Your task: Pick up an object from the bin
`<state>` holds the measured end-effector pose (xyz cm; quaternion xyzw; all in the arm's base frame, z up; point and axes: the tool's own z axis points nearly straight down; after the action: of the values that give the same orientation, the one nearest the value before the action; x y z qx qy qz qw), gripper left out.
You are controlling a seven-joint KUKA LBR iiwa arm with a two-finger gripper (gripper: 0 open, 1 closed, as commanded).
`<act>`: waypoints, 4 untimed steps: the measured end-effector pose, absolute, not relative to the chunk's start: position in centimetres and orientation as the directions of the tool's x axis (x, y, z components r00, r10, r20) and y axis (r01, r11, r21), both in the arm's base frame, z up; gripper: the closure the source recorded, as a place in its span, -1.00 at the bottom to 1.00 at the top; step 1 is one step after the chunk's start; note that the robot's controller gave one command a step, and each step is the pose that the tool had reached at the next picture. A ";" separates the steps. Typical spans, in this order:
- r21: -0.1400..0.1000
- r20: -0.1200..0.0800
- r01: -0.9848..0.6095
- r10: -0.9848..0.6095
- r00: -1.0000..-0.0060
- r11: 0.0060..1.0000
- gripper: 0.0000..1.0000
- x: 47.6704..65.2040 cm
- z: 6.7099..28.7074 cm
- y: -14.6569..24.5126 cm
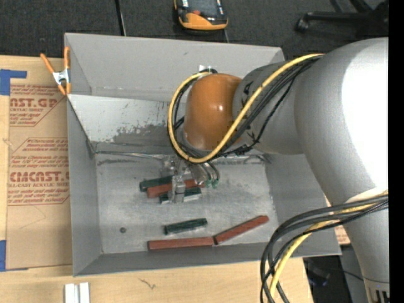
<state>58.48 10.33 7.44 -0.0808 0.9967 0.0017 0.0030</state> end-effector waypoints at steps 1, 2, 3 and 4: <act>0.003 -0.006 -0.162 -0.162 -0.987 0.987 1.00 58.5 7.4 10.3; 0.003 -0.006 -0.162 -0.162 -0.987 0.987 1.00 58.5 7.6 10.3; 0.002 0.001 -0.163 -0.163 -0.987 0.987 1.00 58.3 8.4 10.3; 0.001 0.007 -0.162 -0.162 -0.987 0.987 1.00 58.1 10.4 10.3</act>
Offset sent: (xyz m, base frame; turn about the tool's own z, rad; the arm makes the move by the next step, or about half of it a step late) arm -0.0001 0.0001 0.0181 0.0000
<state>58.10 10.28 10.43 -0.0815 0.9967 0.0003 -0.0036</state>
